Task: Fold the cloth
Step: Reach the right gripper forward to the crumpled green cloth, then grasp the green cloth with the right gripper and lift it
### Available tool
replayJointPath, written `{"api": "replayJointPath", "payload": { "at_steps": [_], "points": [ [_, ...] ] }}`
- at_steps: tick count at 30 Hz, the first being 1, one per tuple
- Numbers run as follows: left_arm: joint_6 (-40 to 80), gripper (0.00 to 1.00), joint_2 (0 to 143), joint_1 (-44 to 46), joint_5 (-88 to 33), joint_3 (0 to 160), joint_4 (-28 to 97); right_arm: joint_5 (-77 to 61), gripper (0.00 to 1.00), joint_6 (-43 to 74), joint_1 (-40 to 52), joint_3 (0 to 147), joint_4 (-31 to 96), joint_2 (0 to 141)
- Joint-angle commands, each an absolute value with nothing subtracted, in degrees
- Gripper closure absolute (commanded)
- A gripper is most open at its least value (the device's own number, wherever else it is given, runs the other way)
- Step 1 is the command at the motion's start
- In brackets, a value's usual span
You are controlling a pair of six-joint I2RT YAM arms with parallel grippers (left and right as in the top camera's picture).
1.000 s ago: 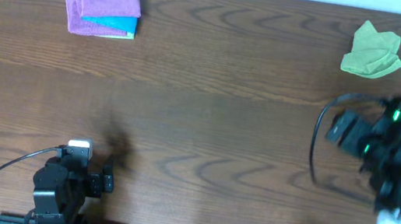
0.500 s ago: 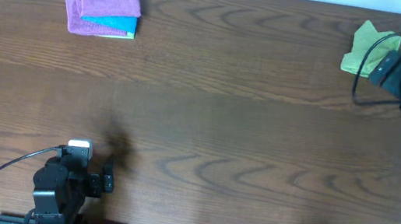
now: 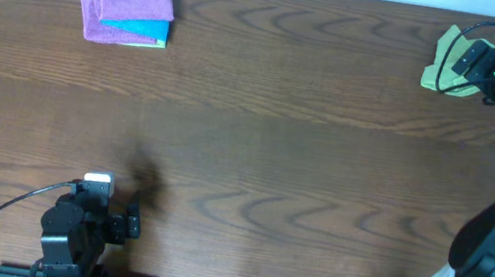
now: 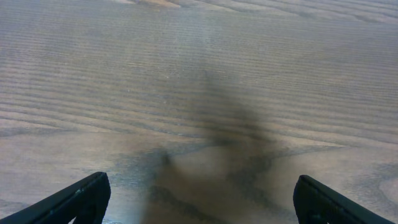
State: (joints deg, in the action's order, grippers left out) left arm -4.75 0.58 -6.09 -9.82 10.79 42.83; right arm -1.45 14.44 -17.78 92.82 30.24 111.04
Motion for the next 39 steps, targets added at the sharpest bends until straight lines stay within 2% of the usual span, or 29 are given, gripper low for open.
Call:
{"api": "replayJointPath", "payload": {
  "at_steps": [1, 8, 15, 30, 33, 36, 39],
  "points": [
    [-5.0, 0.05, 0.2, -5.8, -9.0, 9.6, 43.4, -0.6, 0.01, 14.1, -18.1, 94.1, 29.1, 112.7],
    [-5.0, 0.05, 0.2, -5.8, -9.0, 9.6, 43.4, -4.1, 0.01, 14.2, -18.1, 94.0, 21.4, 118.1],
    [-5.0, 0.05, 0.2, -5.8, -9.0, 9.6, 43.4, -4.6, 0.07, 16.8, -18.2, 94.0, 14.5, 123.8],
    [-5.0, 0.05, 0.2, -5.8, -9.0, 9.6, 43.4, -4.7, 0.11, 20.3, -18.6, 94.0, 9.6, 131.0],
    [-5.0, 0.05, 0.2, -5.8, -9.0, 9.6, 43.4, -5.0, 0.19, 21.0, -18.6, 94.0, 8.8, 132.2],
    [-5.0, 0.05, 0.2, -5.8, -9.0, 9.6, 43.4, -5.0, 0.30, 21.0, -18.6, 94.0, 8.4, 132.5],
    [-5.0, 0.05, 0.2, -5.8, -9.0, 9.6, 43.4, -5.0, 0.51, 20.9, -18.6, 94.0, 7.9, 132.5]
  ]
}}
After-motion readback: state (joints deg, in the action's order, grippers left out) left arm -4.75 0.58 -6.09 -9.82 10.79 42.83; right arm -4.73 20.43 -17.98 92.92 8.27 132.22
